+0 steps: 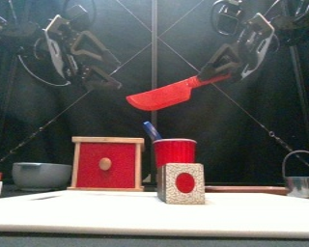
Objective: Cut the sushi into 4 pieces with the knife
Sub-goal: Grasp knife edge with left hand
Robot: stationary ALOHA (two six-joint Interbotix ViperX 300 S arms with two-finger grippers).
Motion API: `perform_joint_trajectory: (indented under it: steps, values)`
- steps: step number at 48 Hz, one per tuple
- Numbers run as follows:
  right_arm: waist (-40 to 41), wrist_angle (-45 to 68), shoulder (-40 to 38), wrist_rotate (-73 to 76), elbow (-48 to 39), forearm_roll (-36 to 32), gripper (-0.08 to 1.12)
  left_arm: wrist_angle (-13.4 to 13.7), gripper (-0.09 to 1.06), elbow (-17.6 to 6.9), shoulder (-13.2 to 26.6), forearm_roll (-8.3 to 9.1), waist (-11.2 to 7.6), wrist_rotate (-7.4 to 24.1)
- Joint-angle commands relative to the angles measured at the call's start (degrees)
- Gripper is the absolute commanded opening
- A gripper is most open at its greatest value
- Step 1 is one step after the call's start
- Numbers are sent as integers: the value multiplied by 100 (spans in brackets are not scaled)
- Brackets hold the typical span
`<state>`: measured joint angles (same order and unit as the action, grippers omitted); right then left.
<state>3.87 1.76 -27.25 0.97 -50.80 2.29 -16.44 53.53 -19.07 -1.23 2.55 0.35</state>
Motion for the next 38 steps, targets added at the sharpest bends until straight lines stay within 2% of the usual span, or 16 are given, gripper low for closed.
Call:
perform_joint_trajectory:
  steps: [1,7,12,17,28,38]
  values:
    - [-35,44,-35,9,149,-9,32,-18,97,-290,413,167,-9,9]
    - [-79,53,-35,18,141,0,32,-18,97,-492,765,264,35,18]
    - [-114,53,-9,0,141,-9,32,-18,95,-598,888,352,105,9]
    - [-114,53,-9,0,141,-9,32,-18,91,-615,932,360,185,18]
    - [-97,88,-9,-35,149,-9,32,18,63,-589,932,378,220,18]
    - [-97,-26,97,44,193,70,32,132,43,-589,932,431,202,18]
